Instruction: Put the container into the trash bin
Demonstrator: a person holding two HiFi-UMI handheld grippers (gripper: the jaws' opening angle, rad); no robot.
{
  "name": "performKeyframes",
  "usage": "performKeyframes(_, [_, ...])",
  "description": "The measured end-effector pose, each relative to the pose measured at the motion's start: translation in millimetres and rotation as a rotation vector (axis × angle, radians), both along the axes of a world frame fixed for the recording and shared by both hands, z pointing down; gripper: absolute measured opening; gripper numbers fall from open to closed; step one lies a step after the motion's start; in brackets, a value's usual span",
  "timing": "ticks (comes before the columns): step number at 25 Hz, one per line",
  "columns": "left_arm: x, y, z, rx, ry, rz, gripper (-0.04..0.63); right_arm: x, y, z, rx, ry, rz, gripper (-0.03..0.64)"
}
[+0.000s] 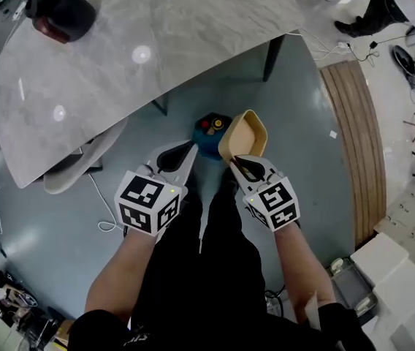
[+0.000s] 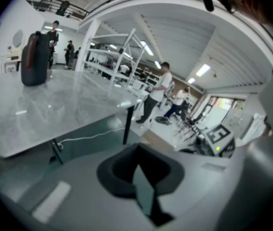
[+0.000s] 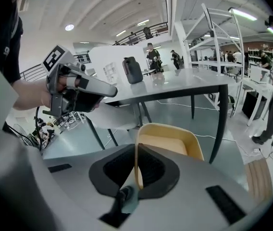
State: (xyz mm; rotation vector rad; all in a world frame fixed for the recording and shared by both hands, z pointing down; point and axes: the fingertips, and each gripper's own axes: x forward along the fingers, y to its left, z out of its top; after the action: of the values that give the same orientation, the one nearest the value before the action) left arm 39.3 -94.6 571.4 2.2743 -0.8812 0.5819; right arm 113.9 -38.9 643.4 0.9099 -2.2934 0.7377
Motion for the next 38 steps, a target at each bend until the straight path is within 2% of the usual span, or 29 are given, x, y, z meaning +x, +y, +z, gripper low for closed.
performKeyframes(6, [-16.2,16.0,45.0,-0.060,-0.028,0.024,0.009,-19.1,11.2,57.7,-0.054,-0.008,0.020,0.012])
performKeyframes(10, [-12.1,23.0,80.0,-0.099,-0.012,0.032,0.009,-22.4,22.6,91.9,-0.089,0.008,0.003,0.014])
performKeyframes(15, [-3.1,28.5,115.5,-0.124,0.022,0.043,0.009,-12.8,31.6,143.9,-0.137,0.058,0.002,0.014])
performKeyframes(21, [-11.7,33.3,141.4,-0.121,0.012,0.050,0.009,-10.8,24.0,196.7,-0.166,0.084,0.054,0.014])
performKeyframes(25, [-31.7,29.6,164.9,-0.128,-0.007,0.022,0.009,-21.5,16.6,233.3,-0.161,0.123,0.020,0.014])
performKeyframes(31, [-46.7,41.4,199.9,-0.185,-0.014,-0.008,0.009,-35.1,16.2,289.0,-0.209,0.196,-0.044,0.014])
performKeyframes(35, [-46.5,41.5,201.9,-0.193,0.005,-0.014,0.009,-48.4,9.8,308.9,-0.202,0.222,-0.105,0.014])
performKeyframes(38, [-55.1,40.0,196.8,-0.178,0.003,-0.019,0.009,-55.2,2.4,320.3,-0.208,0.260,-0.084,0.038])
